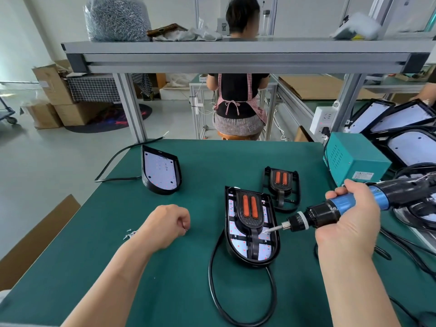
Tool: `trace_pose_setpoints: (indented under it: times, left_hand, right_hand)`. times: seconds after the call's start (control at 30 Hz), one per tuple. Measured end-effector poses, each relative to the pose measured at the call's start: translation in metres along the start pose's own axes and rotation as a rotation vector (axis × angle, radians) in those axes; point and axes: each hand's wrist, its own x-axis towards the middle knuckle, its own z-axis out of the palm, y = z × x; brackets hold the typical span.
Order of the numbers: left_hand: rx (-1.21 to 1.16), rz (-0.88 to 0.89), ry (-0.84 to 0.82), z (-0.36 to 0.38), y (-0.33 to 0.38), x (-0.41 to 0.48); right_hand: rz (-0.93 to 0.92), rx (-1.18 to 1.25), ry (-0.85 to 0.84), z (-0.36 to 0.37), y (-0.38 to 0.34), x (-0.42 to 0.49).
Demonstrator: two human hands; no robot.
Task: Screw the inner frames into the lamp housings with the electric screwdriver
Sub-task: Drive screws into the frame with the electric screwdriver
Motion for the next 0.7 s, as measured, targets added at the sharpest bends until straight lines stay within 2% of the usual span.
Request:
trace_pose_setpoints:
  times: [0.3, 0.7]
  left_hand:
    - [-0.087, 0.011, 0.081, -0.001, -0.011, -0.009]
    - [-0.012, 0.010, 0.079, 0.007, -0.008, -0.005]
  right_hand:
    - [0.037, -0.062, 0.024, 0.005, -0.001, -0.003]
    - [0.061, -0.043, 0.010, 0.007, 0.000, -0.005]
